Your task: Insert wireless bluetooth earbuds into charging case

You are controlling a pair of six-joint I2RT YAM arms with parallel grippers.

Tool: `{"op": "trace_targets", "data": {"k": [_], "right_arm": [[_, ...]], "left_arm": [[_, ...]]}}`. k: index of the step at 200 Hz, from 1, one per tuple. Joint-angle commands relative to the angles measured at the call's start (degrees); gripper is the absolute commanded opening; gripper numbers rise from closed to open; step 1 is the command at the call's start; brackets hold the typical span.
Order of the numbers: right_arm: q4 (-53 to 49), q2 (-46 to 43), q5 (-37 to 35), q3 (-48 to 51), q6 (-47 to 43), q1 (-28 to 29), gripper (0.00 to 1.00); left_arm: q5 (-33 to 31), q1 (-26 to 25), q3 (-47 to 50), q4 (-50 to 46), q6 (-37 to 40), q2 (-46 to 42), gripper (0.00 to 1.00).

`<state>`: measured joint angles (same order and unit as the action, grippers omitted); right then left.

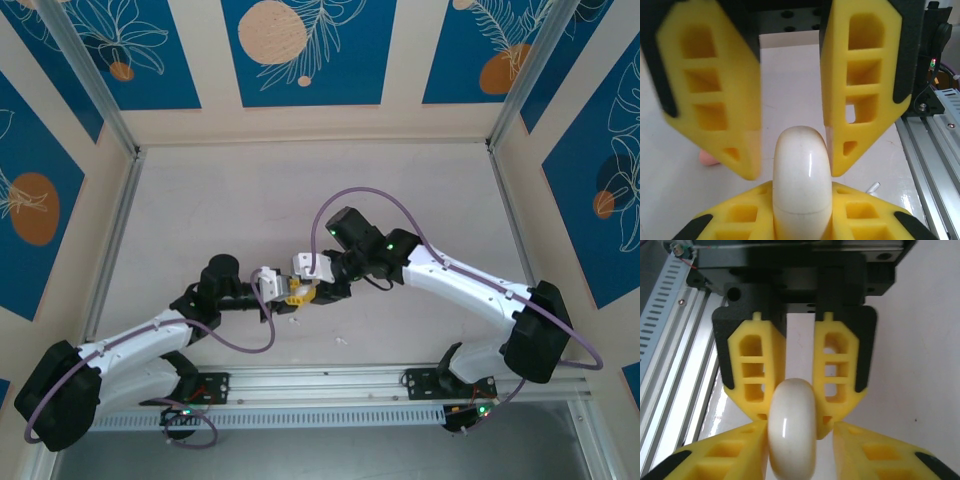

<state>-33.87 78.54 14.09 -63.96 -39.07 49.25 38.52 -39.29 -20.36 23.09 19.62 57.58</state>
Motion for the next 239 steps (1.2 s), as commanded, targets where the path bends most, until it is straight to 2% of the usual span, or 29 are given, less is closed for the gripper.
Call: {"op": "trace_targets", "data": {"k": [1, 64, 102, 127, 157, 190, 239], "right_arm": [[2.79, -2.06, 0.16, 1.09, 2.42, -1.97, 0.42], [7.72, -3.72, -1.08, 2.86, 8.01, -7.27, 0.44], [9.52, -5.83, 2.00, 4.61, 10.13, -8.77, 0.45], [12.23, -9.21, 5.21, 7.10, 12.65, -10.06, 0.48], [13.23, -11.82, 8.34, 8.94, 20.17, -12.29, 0.50], [5.69, -10.04, 4.59, 7.59, 30.12, -12.37, 0.49], [-7.96, -2.91, -3.05, 5.84, 47.53, -9.01, 0.41]], "left_arm": [[1.79, -0.18, -1.28, 0.15, -0.13, -0.87, 0.22], [2.17, -0.26, -0.83, 1.22, -1.19, -2.17, 0.22], [0.95, -0.22, 0.56, 4.85, -2.84, -1.70, 0.22], [-3.85, -0.18, 1.07, 6.47, -4.78, -0.53, 0.21], [-14.78, -0.07, 1.68, 7.68, -8.96, 0.85, 0.21], [-21.03, 0.00, 3.08, 7.47, -12.67, 0.60, 0.21], [-29.11, 0.00, 4.71, 3.56, -16.95, -1.56, 0.20]]}}
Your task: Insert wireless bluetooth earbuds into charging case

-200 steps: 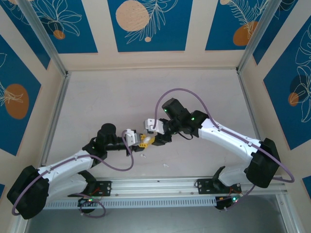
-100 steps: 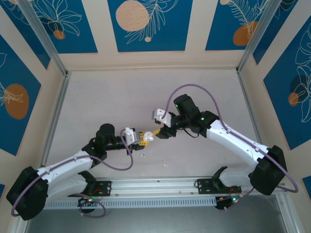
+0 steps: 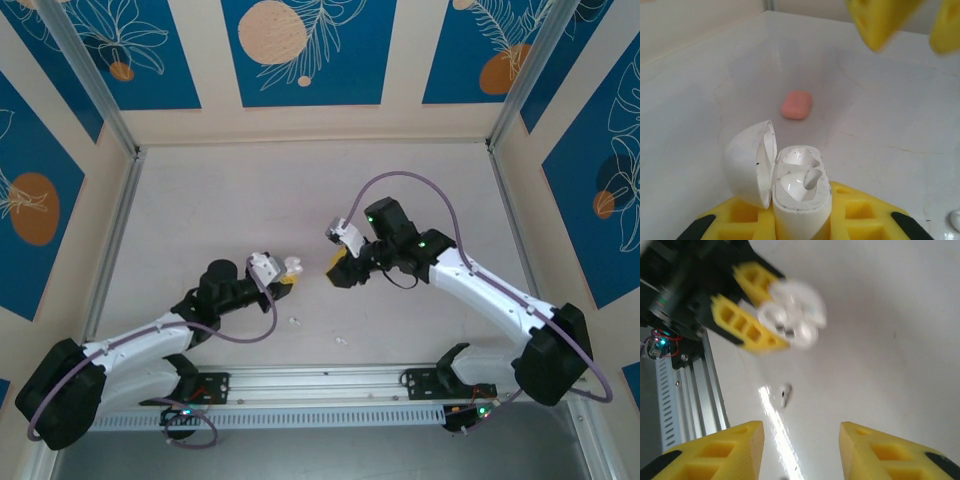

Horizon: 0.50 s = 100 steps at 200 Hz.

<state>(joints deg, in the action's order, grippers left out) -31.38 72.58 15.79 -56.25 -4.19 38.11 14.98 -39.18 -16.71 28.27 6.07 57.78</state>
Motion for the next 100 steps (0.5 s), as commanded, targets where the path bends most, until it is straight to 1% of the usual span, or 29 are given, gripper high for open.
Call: {"op": "trace_targets", "data": {"k": [1, 32, 66, 100], "right_arm": [[-10.67, 3.21, -4.83, -1.86, 13.08, 2.27, 0.40], [-15.03, 7.15, -8.93, -0.29, 21.27, 8.27, 0.39], [-19.03, 12.59, -14.63, 0.18, 26.20, 13.02, 0.39], [-19.09, 17.97, -15.31, -0.34, 28.85, 17.72, 0.39]], "left_arm": [[-5.53, -0.11, 1.06, -1.76, -3.42, -1.82, 0.20], [-4.27, -0.06, 2.08, -1.61, -4.80, -2.06, 0.20], [-4.17, -0.09, 2.75, -1.26, -5.54, -2.06, 0.20], [-3.93, -0.11, 2.29, -2.61, -5.36, -2.46, 0.20]]}}
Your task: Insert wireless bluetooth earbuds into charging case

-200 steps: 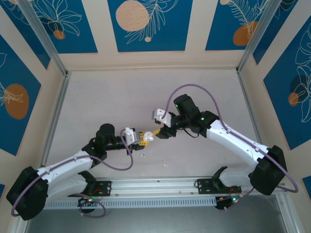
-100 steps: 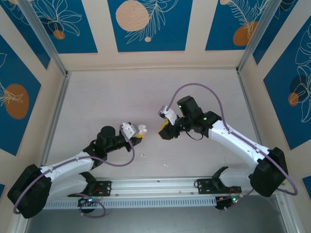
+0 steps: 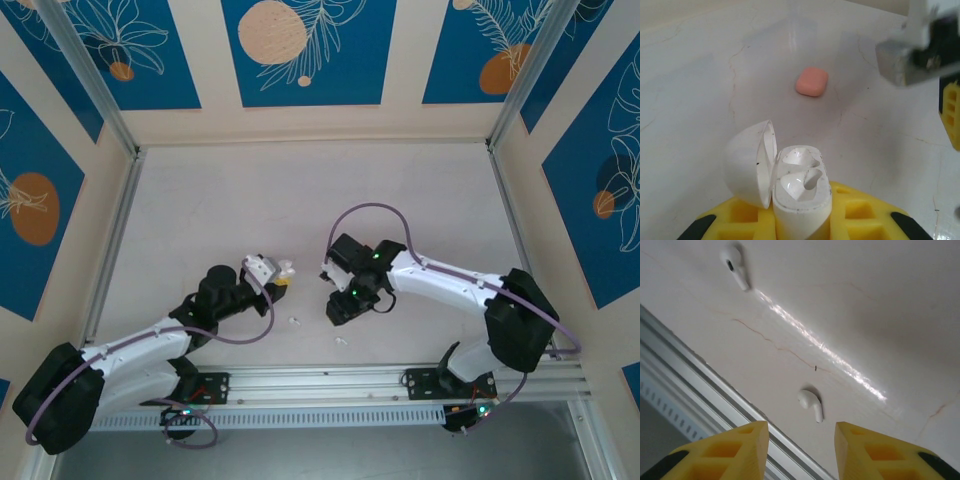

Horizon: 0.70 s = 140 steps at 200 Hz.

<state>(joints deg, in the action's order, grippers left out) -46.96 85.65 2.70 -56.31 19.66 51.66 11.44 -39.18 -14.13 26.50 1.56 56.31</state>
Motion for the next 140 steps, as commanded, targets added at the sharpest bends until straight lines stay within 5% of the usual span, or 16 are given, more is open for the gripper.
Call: {"op": "trace_targets", "data": {"k": [1, 140], "right_arm": [[-3.54, 5.02, -2.24, -0.28, 5.07, 4.29, 0.39], [0.62, 15.25, -6.12, -2.05, 4.95, 8.18, 0.35]], "left_arm": [[-0.42, -0.06, -0.33, -0.84, -0.86, -1.01, 0.20], [-0.36, -0.11, -0.46, -1.97, -0.95, -2.28, 0.20]]}}
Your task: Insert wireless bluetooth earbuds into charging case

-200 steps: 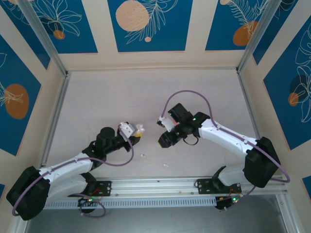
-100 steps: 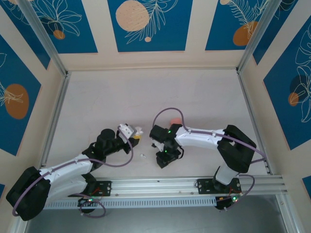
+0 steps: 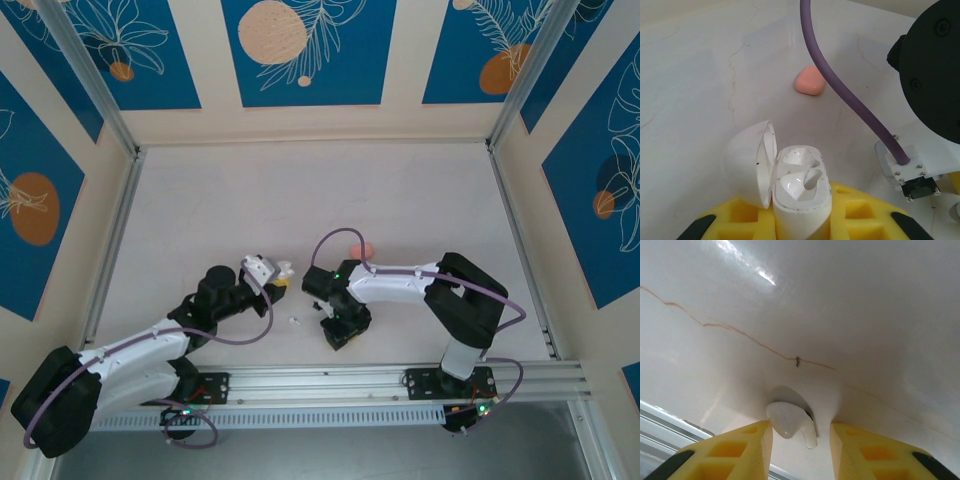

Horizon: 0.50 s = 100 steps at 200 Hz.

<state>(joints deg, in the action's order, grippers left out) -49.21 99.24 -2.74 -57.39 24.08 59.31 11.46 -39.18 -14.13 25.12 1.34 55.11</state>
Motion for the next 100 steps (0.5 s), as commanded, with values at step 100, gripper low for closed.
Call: {"op": "trace_targets", "data": {"k": [100], "right_arm": [[4.15, -0.21, -2.04, -1.50, 0.97, 0.98, 0.26]], "left_arm": [[-0.21, -0.11, -0.81, -0.82, -0.71, -1.03, 0.20]]}}
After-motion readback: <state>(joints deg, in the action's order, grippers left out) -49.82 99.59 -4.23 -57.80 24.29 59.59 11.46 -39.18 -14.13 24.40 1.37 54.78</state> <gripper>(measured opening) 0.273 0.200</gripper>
